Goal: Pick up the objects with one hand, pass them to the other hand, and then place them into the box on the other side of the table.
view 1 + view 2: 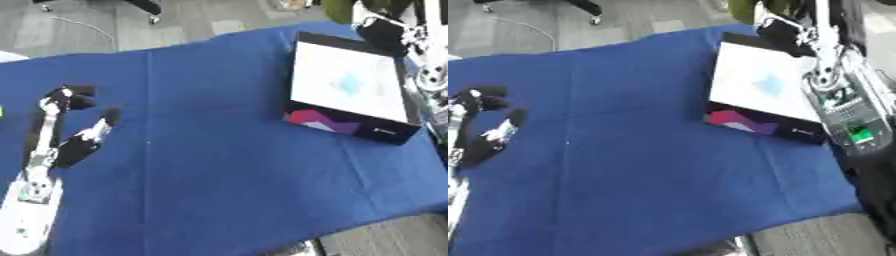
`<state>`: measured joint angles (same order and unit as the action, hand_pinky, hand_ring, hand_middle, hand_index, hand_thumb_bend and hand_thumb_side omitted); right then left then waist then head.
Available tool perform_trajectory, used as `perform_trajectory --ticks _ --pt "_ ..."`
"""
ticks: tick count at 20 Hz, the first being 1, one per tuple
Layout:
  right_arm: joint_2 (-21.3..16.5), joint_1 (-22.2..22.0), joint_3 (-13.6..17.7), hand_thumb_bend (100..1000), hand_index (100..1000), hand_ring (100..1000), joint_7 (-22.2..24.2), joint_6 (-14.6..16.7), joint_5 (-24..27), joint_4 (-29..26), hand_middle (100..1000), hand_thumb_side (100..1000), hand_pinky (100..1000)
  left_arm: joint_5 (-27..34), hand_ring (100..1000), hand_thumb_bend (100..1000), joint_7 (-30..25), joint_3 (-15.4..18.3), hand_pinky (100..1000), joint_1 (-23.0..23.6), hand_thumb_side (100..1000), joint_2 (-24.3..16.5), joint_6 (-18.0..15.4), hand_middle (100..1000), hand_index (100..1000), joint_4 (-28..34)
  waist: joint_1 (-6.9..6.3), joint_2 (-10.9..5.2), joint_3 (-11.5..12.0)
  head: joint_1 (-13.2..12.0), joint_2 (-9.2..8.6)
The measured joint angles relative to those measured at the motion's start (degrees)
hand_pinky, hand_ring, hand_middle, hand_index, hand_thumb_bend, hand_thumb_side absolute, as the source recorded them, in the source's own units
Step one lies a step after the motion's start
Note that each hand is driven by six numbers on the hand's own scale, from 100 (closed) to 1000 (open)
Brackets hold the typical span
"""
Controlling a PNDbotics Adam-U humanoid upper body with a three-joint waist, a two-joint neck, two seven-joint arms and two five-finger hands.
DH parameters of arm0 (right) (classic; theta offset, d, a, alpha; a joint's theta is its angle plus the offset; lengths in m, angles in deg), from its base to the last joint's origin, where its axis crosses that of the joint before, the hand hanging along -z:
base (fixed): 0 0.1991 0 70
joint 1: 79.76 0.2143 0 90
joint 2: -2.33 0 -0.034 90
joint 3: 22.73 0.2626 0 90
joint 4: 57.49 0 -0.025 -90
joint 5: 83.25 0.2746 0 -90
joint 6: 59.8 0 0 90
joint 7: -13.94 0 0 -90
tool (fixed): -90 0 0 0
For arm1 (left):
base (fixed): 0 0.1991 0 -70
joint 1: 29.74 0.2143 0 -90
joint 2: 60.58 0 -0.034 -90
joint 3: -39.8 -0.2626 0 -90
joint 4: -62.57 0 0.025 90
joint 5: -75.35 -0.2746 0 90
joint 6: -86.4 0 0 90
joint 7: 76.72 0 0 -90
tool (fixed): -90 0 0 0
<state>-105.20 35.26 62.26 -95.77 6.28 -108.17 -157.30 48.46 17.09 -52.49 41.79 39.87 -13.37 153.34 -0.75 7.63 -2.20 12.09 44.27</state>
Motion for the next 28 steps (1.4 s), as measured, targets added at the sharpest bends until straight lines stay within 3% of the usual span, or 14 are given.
perform_trajectory --ticks 4,5,7,8,9,10,12,14,16,21,23,24,25,28 --pt "-2.0 0.8 -0.9 100 424 753 1.1 2.5 4.0 13.4 258 100 340 0.5 614 549 1.1 1.3 704 1.6 631 0.0 0.6 640 740 3.6 0.0 0.0 0.5 1.7 0.0" --pt "-2.2 1.1 -1.1 100 453 776 1.5 3.6 4.8 16.0 329 103 418 0.6 614 547 1.3 1.5 704 1.7 628 0.0 0.7 640 740 4.2 0.0 0.0 0.6 1.9 0.0" --pt "-2.6 1.4 -2.2 100 621 814 3.5 5.5 5.5 21.0 433 149 496 0.8 614 546 1.5 1.8 704 1.8 628 0.0 0.8 640 740 5.3 0.0 0.17 1.0 2.4 0.0" --pt "-2.7 1.8 -2.8 100 721 842 5.3 6.6 5.4 23.4 505 379 543 1.0 615 546 1.6 2.0 704 1.8 628 0.0 0.9 640 740 5.9 0.0 0.34 1.2 2.7 0.0" --pt "-2.7 2.3 -3.2 100 771 859 7.2 7.7 4.9 25.4 548 489 565 1.2 615 546 1.6 2.1 704 1.8 628 0.0 1.0 641 741 6.3 0.0 0.39 1.2 2.9 0.0" --pt "-2.7 2.6 -3.4 100 858 889 8.9 8.9 3.8 26.9 632 673 604 1.3 615 546 1.7 2.2 704 1.8 627 0.0 1.0 641 741 6.8 0.0 0.39 1.2 3.1 0.0" --pt "-3.1 2.8 -3.3 100 958 922 11.5 10.8 1.0 28.3 754 778 663 1.4 615 547 1.9 2.4 705 1.8 628 0.0 1.2 641 741 7.3 0.0 0.39 1.2 3.2 0.0" --pt "-3.2 2.7 -2.8 130 999 933 12.9 12.1 -2.8 27.9 819 748 701 1.4 616 549 2.1 2.7 705 1.8 628 0.0 1.4 641 741 7.5 0.0 0.39 1.2 3.2 0.0" --pt "-3.3 2.7 -1.8 260 1000 939 13.2 12.7 -7.3 25.5 870 668 737 1.1 617 552 2.3 3.1 707 1.8 627 -0.2 1.6 643 744 7.6 0.0 0.39 1.2 3.2 0.0" --pt "-3.9 2.8 2.1 431 1000 926 12.7 12.7 -18.1 12.7 899 432 760 -0.8 622 557 2.9 4.6 712 1.8 625 -3.0 2.7 648 749 7.9 0.0 0.39 0.9 2.2 0.0" --pt "-3.9 2.7 3.6 439 1000 897 12.9 12.5 -21.5 6.6 877 271 749 -1.8 625 501 3.0 5.3 716 1.8 631 -4.8 3.4 652 754 7.8 0.0 0.39 0.6 1.4 0.0" --pt "-3.8 2.7 4.2 414 1000 892 12.9 12.5 -22.7 3.3 868 137 744 -2.4 627 503 3.2 5.7 718 1.8 628 -5.9 3.7 654 756 7.7 0.0 0.39 0.4 0.6 0.0" --pt "-3.4 2.6 4.7 353 995 886 12.8 12.6 -23.8 0.0 855 100 733 -3.1 632 580 3.3 6.1 722 1.8 606 -7.1 4.0 659 761 7.5 -0.02 0.39 0.2 -0.5 0.0" --pt "-0.5 2.0 4.8 273 984 873 11.7 13.7 -25.5 -8.8 823 100 715 -5.6 646 604 3.6 7.0 732 1.7 580 -11.5 5.4 670 776 6.2 -0.82 0.39 -0.3 -5.8 0.0"
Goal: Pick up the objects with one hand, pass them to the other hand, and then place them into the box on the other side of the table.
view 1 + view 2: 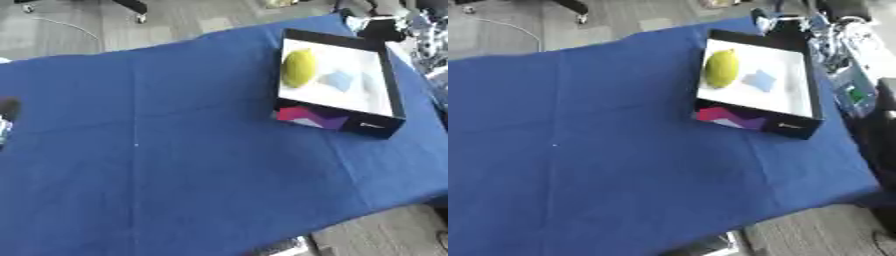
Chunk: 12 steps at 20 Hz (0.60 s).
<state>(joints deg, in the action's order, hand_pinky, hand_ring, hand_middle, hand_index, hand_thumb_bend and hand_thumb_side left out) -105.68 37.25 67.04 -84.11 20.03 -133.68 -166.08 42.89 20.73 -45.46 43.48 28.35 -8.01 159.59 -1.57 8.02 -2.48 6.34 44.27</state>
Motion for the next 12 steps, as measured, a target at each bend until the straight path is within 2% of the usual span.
perform_trajectory --ticks 1,3,4,5,8,10,12 --pt "1.3 -0.1 -0.4 234 976 865 -0.8 0.8 -0.2 -1.7 802 100 709 -1.0 661 625 0.1 0.3 743 -0.2 556 -1.6 0.5 682 792 -0.6 -0.35 0.0 -0.1 -1.8 0.0" --pt "4.8 0.0 -1.9 211 969 858 -2.8 3.7 -0.5 -3.7 788 100 708 -3.5 672 637 -0.3 0.6 753 -0.9 521 -5.3 1.8 690 806 -2.3 -0.86 0.0 -0.6 -5.7 0.0" --pt "6.8 0.1 -2.9 334 955 853 -3.8 5.5 -0.8 -4.1 778 100 708 -4.9 685 402 -0.8 0.7 763 -1.3 453 -7.4 2.4 698 821 -3.3 -1.12 0.0 -0.8 -7.6 0.0" --pt "8.7 0.2 -4.0 135 950 852 -4.5 7.4 -1.1 -4.4 777 100 709 -6.2 690 638 -1.5 0.7 767 -1.7 475 -9.7 3.0 705 825 -4.6 -1.35 0.0 -1.0 -9.3 0.0" --pt "13.5 0.3 -7.3 109 945 848 -5.1 12.6 -1.7 -4.8 773 100 708 -9.5 703 639 -5.2 0.6 779 -3.5 431 -16.2 4.2 710 835 -10.1 -1.58 0.0 -1.8 -13.2 0.0" --pt "15.4 0.4 -8.9 100 939 847 -4.8 14.9 -1.7 -4.8 770 100 705 -11.7 704 641 -8.1 0.3 783 -5.1 398 -19.8 4.5 708 837 -14.5 -1.58 -0.02 -1.9 -14.6 0.0" --pt "16.5 0.4 -10.0 100 929 843 -4.3 16.4 -1.7 -4.8 767 100 704 -14.1 690 615 -10.9 -0.1 780 -6.5 309 -22.5 4.6 688 824 -19.3 -1.58 -0.02 -2.3 -15.4 0.0"
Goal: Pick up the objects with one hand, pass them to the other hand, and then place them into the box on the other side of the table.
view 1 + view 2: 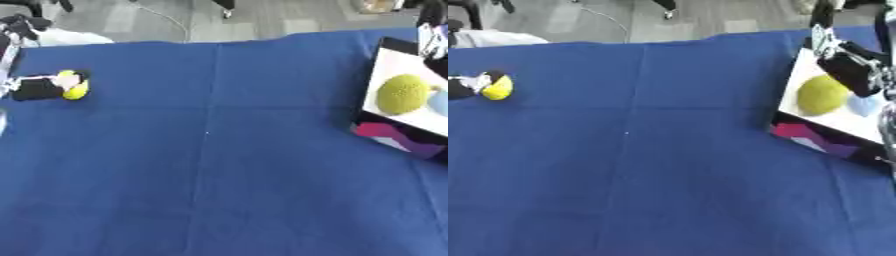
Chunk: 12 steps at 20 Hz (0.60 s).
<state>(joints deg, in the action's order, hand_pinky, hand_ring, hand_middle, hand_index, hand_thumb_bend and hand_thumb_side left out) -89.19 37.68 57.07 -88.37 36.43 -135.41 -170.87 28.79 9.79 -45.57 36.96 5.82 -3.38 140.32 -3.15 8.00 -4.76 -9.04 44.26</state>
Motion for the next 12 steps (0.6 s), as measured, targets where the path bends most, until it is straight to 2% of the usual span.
perform_trajectory --ticks 2,6,8,12 --pt "0.8 -0.1 -0.8 100 926 842 0.5 1.0 0.0 0.0 765 100 703 -2.7 680 604 -3.0 -0.6 777 -1.9 284 -2.2 -0.1 674 814 -5.5 0.0 0.0 -0.3 -0.4 0.0" --pt "1.8 -0.2 -1.6 100 921 841 0.9 2.1 -0.1 0.0 763 100 701 -6.7 646 659 -6.9 -0.9 761 -5.8 341 -3.8 -0.1 642 787 -16.3 0.02 0.02 -0.8 -1.0 0.0" --pt "2.2 -0.3 -1.8 100 919 839 0.8 2.4 -0.1 0.0 758 100 699 -7.1 630 710 -6.9 -0.9 751 -7.2 393 -3.7 -0.2 625 770 -20.7 0.03 0.02 -1.1 -1.2 0.0" --pt "2.9 -0.2 -1.9 100 918 839 0.6 2.7 -0.1 0.0 755 100 695 -7.0 617 674 -4.3 -1.0 743 -9.6 384 -2.9 -0.9 610 755 -26.6 0.24 0.81 -1.6 -1.3 0.0"
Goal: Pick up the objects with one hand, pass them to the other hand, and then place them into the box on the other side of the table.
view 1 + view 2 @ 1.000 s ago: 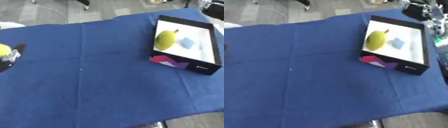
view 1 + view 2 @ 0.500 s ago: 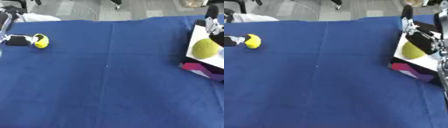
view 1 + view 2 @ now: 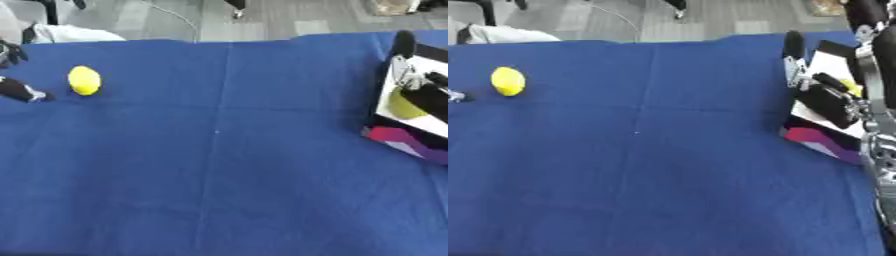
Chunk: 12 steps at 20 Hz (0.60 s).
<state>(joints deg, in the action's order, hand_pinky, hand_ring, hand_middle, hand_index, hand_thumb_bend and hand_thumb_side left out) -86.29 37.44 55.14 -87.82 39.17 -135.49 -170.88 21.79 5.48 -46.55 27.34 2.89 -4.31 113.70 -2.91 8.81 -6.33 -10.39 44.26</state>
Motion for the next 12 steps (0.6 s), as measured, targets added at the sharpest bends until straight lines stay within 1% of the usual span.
perform_trajectory --ticks 3,6,8,9,10,12 --pt "0.5 0.0 0.0 100 917 838 -0.1 0.1 0.0 0.0 752 100 692 0.2 606 641 2.3 -0.3 736 -1.3 393 1.4 -0.8 600 747 -1.8 0.57 0.72 -0.3 0.0 0.0" --pt "0.8 0.1 -0.2 100 916 837 -0.2 0.2 0.0 0.0 748 100 689 0.4 596 609 4.0 -0.8 730 -2.8 372 2.6 -1.0 591 741 -3.0 0.75 1.44 -0.6 0.0 0.0" --pt "1.0 0.2 -0.3 100 916 836 -0.3 0.2 0.0 0.0 746 100 687 0.2 586 552 5.1 -1.1 723 -3.8 355 3.4 -0.8 582 735 -3.6 0.91 1.75 -1.0 0.0 0.0" --pt "1.2 0.3 -0.3 100 916 836 -0.4 0.2 0.1 0.0 746 100 687 0.0 586 552 5.9 -1.1 723 -4.2 355 3.8 -0.6 582 735 -3.8 0.95 1.94 -1.1 0.0 0.0" --pt "1.3 0.4 -0.3 100 916 836 -0.5 0.2 0.1 0.0 745 100 687 -0.1 584 533 6.6 -1.3 722 -4.5 351 4.2 -0.4 581 735 -4.1 0.99 2.13 -1.1 0.0 0.0" --pt "1.3 0.5 -0.3 100 916 835 -0.5 0.2 0.1 0.0 741 100 683 -0.6 572 493 8.1 -1.4 713 -5.1 309 4.8 0.2 568 724 -4.5 1.17 2.31 -1.4 0.0 0.0"
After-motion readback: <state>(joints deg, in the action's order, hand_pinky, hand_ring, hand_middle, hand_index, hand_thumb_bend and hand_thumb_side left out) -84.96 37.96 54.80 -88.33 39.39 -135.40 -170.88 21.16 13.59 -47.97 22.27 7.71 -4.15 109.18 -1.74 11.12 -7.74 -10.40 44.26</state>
